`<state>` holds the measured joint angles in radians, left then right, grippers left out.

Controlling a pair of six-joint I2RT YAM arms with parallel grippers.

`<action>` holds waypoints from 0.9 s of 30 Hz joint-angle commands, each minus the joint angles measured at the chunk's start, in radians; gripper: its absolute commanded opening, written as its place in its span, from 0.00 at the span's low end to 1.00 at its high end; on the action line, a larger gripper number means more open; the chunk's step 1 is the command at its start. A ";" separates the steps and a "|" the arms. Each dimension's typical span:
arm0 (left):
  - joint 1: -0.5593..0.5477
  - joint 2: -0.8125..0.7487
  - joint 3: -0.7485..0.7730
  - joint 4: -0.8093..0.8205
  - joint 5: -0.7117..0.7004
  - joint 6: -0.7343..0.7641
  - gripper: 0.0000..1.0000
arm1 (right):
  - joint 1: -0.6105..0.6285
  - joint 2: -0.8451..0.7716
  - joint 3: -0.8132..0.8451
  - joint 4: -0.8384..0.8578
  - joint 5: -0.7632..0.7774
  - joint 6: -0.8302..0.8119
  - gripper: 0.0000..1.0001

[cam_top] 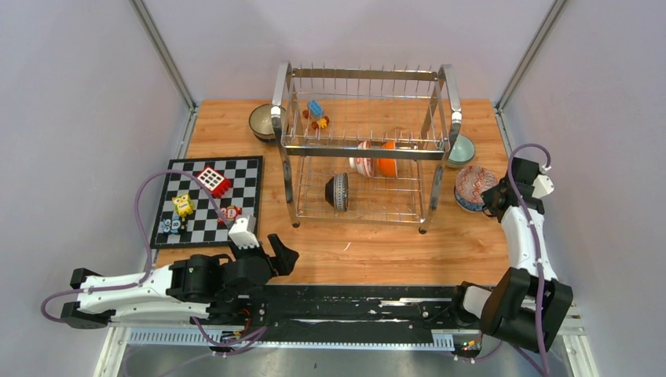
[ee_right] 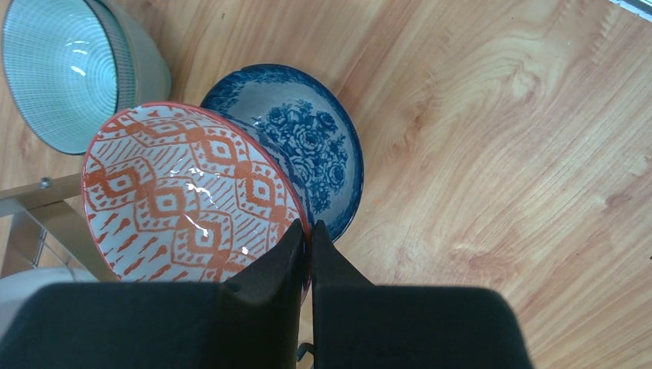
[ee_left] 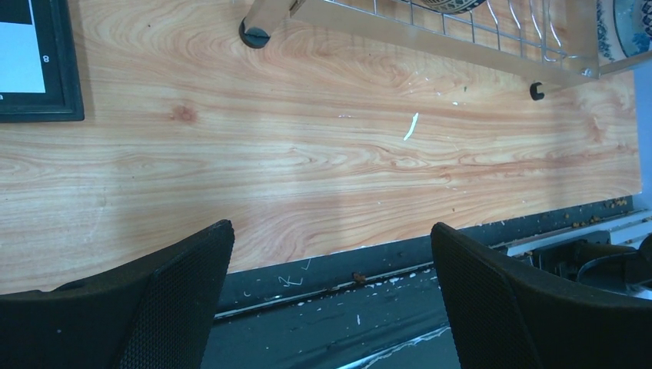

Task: Unload the bowls from the dish rack
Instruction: Place the bowl with the bowl.

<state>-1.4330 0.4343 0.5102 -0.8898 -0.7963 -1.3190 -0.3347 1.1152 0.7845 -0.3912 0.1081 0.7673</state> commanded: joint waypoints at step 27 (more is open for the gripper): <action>-0.003 0.047 -0.052 0.054 0.008 -0.033 1.00 | -0.066 0.170 0.007 0.170 -0.065 -0.015 0.02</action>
<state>-1.4330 0.4667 0.4664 -0.8597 -0.7616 -1.3411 -0.3824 1.2781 0.7872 -0.2665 0.0589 0.7582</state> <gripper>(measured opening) 0.997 0.054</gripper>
